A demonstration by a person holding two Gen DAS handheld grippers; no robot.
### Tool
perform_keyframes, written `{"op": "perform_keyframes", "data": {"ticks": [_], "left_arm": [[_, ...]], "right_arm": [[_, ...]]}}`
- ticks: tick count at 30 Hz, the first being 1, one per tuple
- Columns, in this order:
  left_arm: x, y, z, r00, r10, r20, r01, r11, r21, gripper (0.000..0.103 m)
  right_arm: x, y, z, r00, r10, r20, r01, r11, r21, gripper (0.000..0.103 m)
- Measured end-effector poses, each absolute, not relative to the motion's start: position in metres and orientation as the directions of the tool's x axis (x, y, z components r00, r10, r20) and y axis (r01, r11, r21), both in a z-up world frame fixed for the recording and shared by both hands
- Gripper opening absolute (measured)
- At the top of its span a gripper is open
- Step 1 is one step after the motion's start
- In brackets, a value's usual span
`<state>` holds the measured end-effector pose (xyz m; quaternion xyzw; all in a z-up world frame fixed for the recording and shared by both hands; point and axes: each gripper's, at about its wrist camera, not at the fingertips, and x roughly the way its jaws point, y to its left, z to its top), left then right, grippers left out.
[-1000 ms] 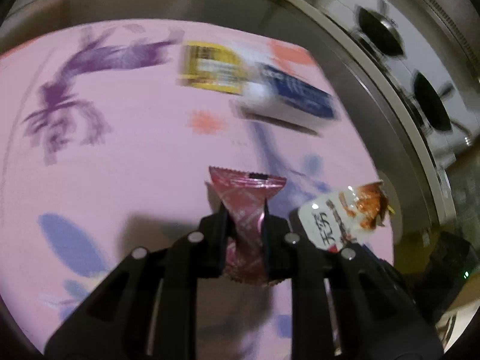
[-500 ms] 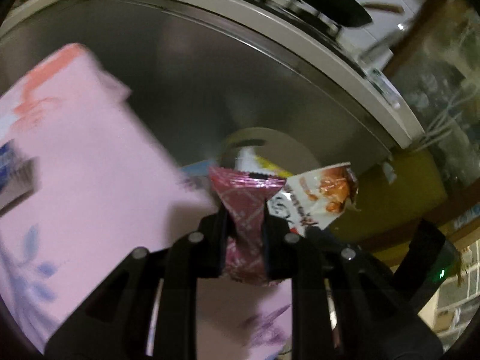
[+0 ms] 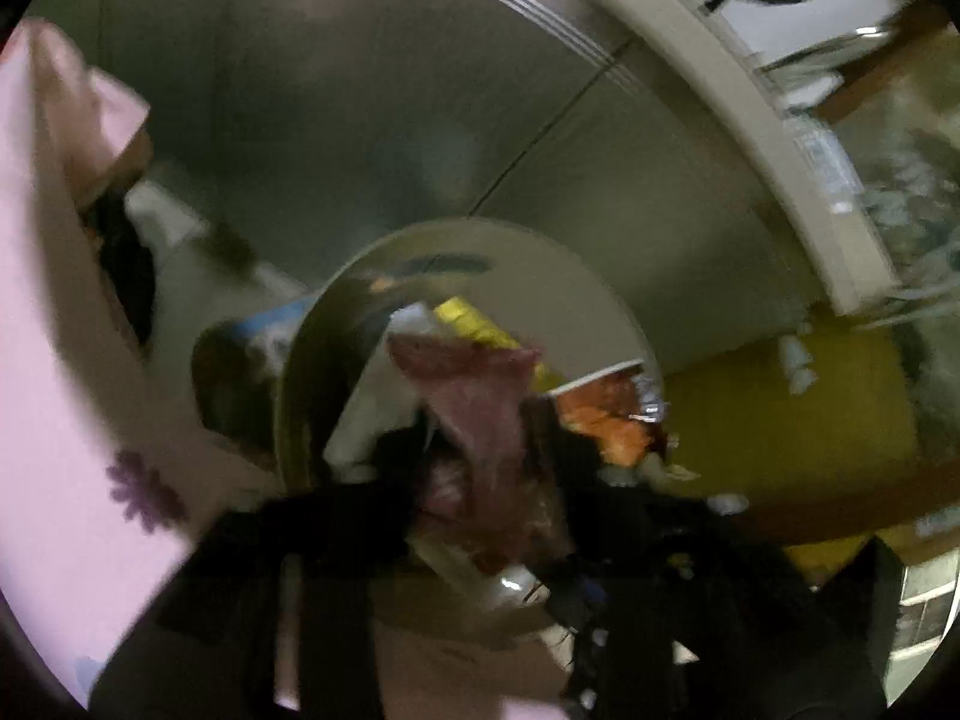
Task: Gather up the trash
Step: 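Carry wrapper and snack bag to the white bin and open both tools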
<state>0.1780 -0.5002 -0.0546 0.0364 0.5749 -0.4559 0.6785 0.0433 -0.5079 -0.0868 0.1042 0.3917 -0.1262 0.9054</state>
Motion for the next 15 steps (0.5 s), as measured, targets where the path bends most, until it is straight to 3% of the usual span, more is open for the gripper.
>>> {"op": "perform_keyframes", "data": {"ticks": [2, 6, 8, 9, 10, 12, 15], "left_arm": [[0.177, -0.505, -0.061, -0.072, -0.575, -0.815, 0.672, 0.576, -0.466, 0.052], [0.165, -0.510, -0.052, -0.030, -0.565, -0.825, 0.699, 0.578, -0.421, 0.070], [0.161, -0.511, -0.044, -0.014, -0.576, -0.817, 0.713, 0.567, -0.412, 0.072], [0.159, -0.511, -0.038, -0.011, -0.589, -0.808, 0.721, 0.555, -0.414, 0.072], [0.157, -0.510, -0.033, -0.009, -0.597, -0.802, 0.725, 0.549, -0.416, 0.072], [0.157, -0.507, -0.025, -0.010, -0.608, -0.794, 0.725, 0.543, -0.424, 0.072], [0.156, -0.498, -0.010, -0.010, -0.635, -0.772, 0.722, 0.530, -0.445, 0.072]], "right_arm": [[0.041, -0.515, -0.092, 0.671, -0.090, -0.736, 0.306, 0.938, 0.165, 0.000], [0.028, -0.531, -0.093, 0.696, -0.038, -0.717, 0.329, 0.905, 0.271, 0.002], [0.023, -0.538, -0.091, 0.701, -0.010, -0.713, 0.330, 0.891, 0.312, 0.006], [0.020, -0.540, -0.089, 0.711, -0.001, -0.703, 0.327, 0.885, 0.331, 0.014], [0.018, -0.540, -0.087, 0.718, 0.002, -0.696, 0.329, 0.881, 0.341, 0.032], [0.012, -0.541, -0.083, 0.742, -0.005, -0.670, 0.334, 0.870, 0.363, 0.057], [0.004, -0.538, -0.075, 0.764, -0.040, -0.645, 0.341, 0.873, 0.350, 0.058]]}}
